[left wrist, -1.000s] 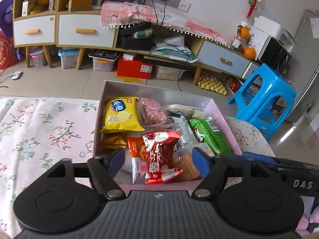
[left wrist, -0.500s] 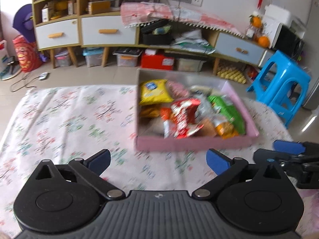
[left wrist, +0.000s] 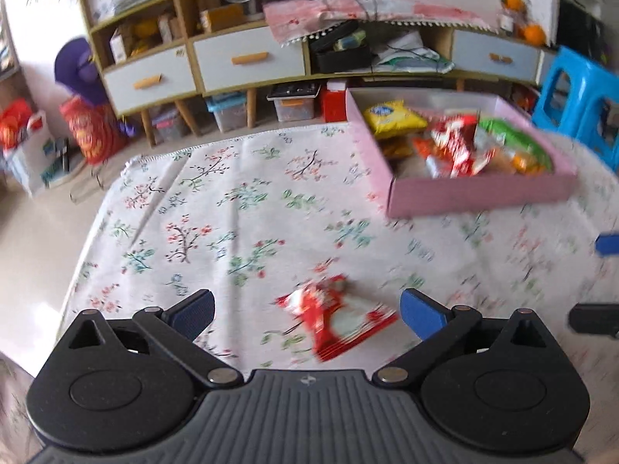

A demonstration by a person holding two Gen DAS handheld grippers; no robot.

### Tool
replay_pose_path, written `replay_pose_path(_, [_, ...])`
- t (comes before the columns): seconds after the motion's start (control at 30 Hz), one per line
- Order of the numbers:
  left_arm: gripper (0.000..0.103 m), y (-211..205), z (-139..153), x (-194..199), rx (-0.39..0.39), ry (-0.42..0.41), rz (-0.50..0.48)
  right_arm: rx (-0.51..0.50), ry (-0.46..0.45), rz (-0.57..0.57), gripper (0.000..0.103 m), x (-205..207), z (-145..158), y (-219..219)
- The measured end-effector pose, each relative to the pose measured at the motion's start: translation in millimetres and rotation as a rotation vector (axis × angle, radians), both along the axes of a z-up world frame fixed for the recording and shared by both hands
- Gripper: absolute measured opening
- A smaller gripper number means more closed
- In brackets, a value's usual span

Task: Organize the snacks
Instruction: 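Withdraw both tools from the box toward the last two snacks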

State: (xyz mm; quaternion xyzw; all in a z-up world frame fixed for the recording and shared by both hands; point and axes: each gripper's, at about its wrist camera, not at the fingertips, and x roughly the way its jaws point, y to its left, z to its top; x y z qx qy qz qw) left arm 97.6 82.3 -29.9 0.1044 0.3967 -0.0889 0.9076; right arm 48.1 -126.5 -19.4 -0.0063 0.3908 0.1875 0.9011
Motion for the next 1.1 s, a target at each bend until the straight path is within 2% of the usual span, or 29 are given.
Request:
replay_pose_path(0.17, [0.102, 12, -12, -7, 0.006, -0.005, -0.050, -0.033, -0.006, 0.044, 0.094, -13, -15, 10])
replay_pose_path(0.3, [0.102, 21, -13, -6, -0.072, 0.038, -0.010, -0.062, -0.001, 0.078, 0.094, -20, -24, 18])
replay_pose_path(0.57, [0.102, 20, -15, -7, -0.176, 0.065, 0.004, -0.110, -0.003, 0.140, 0.094, -30, -37, 32])
replay_pose_path(0.67, [0.102, 15, -17, -6, -0.187, 0.070, 0.012, -0.138, -0.018, 0.157, 0.094, -33, -42, 37])
replay_pose_path(0.83, [0.098, 7, -26, -7, -0.201, 0.080, 0.063, -0.138, -0.031, 0.156, 0.101, -33, -45, 37])
replay_pose_path(1.1, [0.097, -5, -28, -7, -0.151, 0.036, 0.108, -0.083, -0.007, 0.129, 0.103, -28, -50, 30])
